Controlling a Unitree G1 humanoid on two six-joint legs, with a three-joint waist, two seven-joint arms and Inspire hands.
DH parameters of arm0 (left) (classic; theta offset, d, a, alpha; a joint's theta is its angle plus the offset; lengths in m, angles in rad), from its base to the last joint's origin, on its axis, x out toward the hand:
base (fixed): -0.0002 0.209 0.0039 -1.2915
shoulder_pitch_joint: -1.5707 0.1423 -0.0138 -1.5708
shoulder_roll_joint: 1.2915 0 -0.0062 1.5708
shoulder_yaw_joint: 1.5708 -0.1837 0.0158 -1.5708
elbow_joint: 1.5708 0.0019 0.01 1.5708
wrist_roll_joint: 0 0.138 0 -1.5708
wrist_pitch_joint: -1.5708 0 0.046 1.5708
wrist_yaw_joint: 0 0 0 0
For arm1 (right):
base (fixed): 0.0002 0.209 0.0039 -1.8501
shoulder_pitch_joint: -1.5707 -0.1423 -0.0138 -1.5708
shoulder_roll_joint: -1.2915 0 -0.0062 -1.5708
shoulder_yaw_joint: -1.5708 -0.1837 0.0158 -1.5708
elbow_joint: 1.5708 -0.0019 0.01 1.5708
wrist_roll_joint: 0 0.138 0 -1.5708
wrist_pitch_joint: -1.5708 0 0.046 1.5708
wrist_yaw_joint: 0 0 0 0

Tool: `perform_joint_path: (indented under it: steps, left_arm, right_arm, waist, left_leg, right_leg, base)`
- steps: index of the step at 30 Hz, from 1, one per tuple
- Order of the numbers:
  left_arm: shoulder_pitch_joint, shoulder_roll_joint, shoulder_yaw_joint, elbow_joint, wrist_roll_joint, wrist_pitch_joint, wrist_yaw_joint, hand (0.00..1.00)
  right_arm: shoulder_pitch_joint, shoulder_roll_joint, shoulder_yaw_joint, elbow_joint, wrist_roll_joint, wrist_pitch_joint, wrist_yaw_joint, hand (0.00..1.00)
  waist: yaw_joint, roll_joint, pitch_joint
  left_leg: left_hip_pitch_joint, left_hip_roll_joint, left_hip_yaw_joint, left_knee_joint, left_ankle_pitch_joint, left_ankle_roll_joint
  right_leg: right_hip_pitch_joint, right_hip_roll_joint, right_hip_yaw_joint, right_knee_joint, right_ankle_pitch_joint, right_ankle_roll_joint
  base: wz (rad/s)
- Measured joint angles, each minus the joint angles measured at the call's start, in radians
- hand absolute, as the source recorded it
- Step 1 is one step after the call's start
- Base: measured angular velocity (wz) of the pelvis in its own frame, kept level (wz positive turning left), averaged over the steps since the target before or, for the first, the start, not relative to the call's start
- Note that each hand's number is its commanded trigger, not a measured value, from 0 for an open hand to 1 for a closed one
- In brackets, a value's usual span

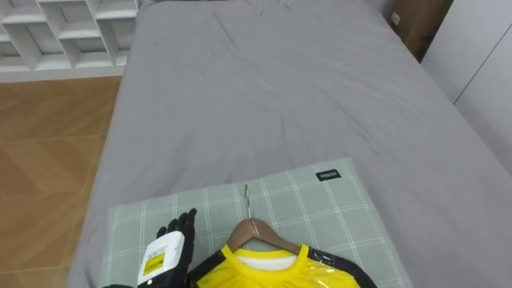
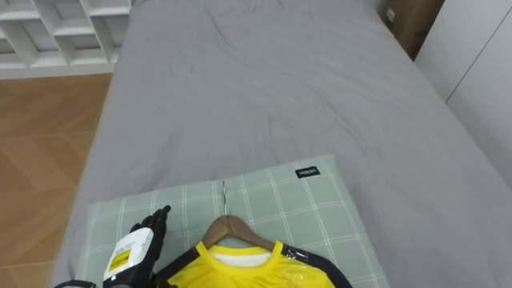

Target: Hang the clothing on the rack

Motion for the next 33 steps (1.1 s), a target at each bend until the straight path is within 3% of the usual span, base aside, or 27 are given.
perform_joint_path:
  steps: [15, 25, 33]
  left_arm:
    - [0.018, -0.002, -0.038, 0.005, -0.02, -0.002, -0.017, 0.0]
    - [0.022, -0.022, -0.046, 0.062, -0.038, -0.001, -0.065, 0.0]
    - [0.022, -0.023, -0.046, 0.063, -0.037, 0.002, -0.081, 0.0]
  right_arm:
    - [0.006, -0.002, 0.002, -0.001, 0.002, 0.0, -0.004, 0.0]
    - [0.003, 0.008, 0.003, -0.001, 0.0, 0.0, -0.002, 0.0]
    - [-0.002, 0.008, 0.01, 0.0, -0.004, 0.0, -0.001, 0.0]
  waist:
    - [0.0, 0.005, 0.0044]
    - [0.0, -0.017, 0.0173]
    - [0.001, -0.021, 0.0143]
  left_leg:
    - [0.001, 0.0, 0.001, 0.0, 0.004, 0.0]
    - [-0.004, -0.001, 0.001, -0.003, 0.004, 0.0]
    - [-0.005, -0.002, 0.001, -0.006, 0.004, 0.0]
  right_leg:
    - [0.0, 0.0, 0.002, 0.001, 0.005, 0.0]
    - [-0.003, 0.001, -0.001, -0.003, 0.005, 0.0]
    - [-0.005, 0.001, -0.001, -0.005, 0.005, 0.0]
  base:
    - [0.0]
    - [0.0]
    - [0.0]
